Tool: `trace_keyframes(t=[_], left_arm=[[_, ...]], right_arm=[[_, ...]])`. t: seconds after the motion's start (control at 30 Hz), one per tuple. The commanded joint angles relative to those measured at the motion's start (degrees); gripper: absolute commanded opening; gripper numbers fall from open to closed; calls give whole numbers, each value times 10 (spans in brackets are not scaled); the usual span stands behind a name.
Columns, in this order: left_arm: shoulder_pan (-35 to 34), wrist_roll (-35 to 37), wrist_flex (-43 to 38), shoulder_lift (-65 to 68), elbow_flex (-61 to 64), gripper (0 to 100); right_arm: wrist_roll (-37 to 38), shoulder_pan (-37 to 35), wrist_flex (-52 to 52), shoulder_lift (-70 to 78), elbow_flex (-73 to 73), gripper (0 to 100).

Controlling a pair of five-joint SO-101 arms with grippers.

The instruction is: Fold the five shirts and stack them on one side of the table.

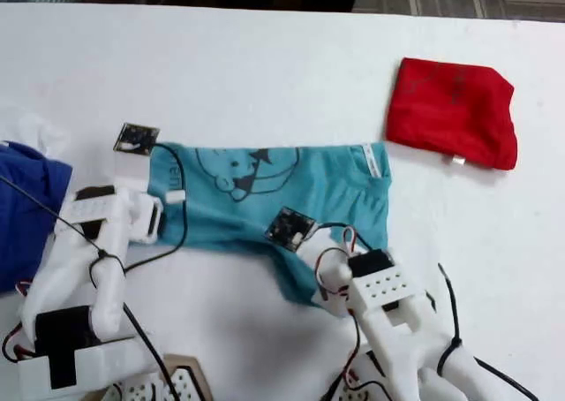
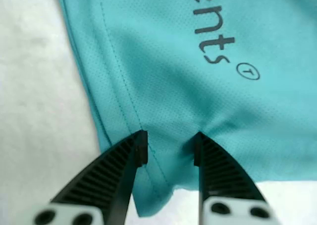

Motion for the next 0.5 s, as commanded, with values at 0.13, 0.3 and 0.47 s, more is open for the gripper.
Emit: trace_keyframes(t=[0.13, 0.3, 0.47], left_arm=[[7, 2, -20, 2, 0, 172], [7, 2, -21, 2, -1, 172], [7, 2, -21, 2, -1, 172]], right_arm=[[7, -1, 173, -10, -139, 129], [8, -56, 210, -6, -136, 233], [4, -127, 207, -5, -129, 236]])
